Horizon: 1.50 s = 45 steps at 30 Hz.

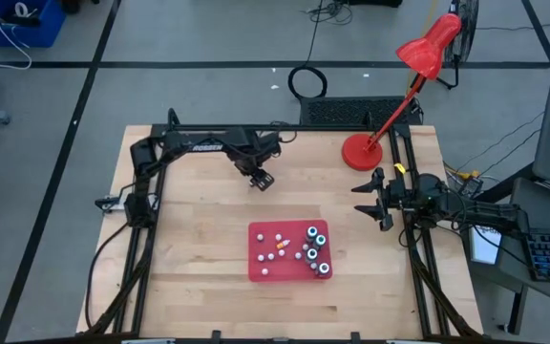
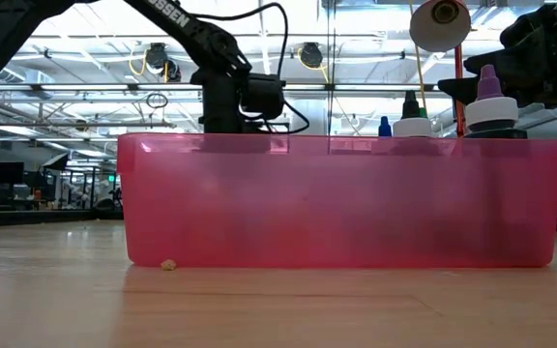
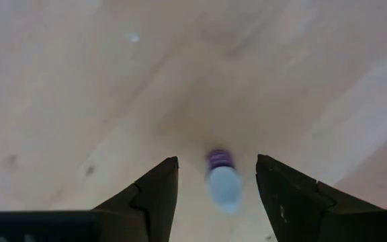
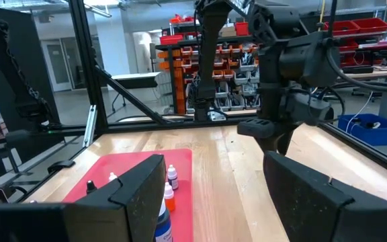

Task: Pick & Place food coloring
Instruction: Put the small violet food coloring bottle into the bin

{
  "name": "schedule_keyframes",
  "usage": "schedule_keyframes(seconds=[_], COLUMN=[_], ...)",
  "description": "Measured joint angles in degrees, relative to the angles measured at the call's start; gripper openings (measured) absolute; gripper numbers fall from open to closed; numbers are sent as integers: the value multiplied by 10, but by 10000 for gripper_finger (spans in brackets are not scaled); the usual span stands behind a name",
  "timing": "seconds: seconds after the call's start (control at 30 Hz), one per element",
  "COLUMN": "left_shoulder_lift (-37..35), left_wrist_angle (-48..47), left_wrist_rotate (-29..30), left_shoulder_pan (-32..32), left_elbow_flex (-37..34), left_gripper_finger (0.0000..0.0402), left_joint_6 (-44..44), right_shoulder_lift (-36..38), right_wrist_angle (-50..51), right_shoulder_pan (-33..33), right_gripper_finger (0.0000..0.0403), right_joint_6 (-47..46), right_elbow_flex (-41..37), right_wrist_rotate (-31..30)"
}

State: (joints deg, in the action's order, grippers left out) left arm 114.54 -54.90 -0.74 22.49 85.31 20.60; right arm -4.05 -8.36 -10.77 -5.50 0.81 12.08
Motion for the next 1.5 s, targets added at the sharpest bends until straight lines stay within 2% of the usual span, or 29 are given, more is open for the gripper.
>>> schedule_keyframes(seconds=[0.43, 0.87, 1.23, 1.37, 1.5], left_shoulder_lift=[0, 0, -1, -1, -8], left_wrist_angle=[15, 86, 121, 117, 111], left_wrist_rotate=[9, 28, 36, 36, 36], left_shoulder_pan=[-33, -25, -23, -23, -24], left_elbow_flex=[-4, -86, -97, -97, -98], left_gripper_finger=[202, 202, 201, 162, 77], left_joint_6=[-10, -12, -40, -50, -53], right_shoulder_lift=[0, 0, 0, 0, 0], right_wrist_angle=[0, 0, 0, 0, 0], right_shoulder_pan=[0, 0, 0, 0, 0], right_gripper_finger=[238, 238, 238, 238, 238], right_joint_6=[0, 0, 0, 0, 0], right_elbow_flex=[0, 0, 0, 0, 0], right_wrist_rotate=[0, 0, 0, 0, 0])
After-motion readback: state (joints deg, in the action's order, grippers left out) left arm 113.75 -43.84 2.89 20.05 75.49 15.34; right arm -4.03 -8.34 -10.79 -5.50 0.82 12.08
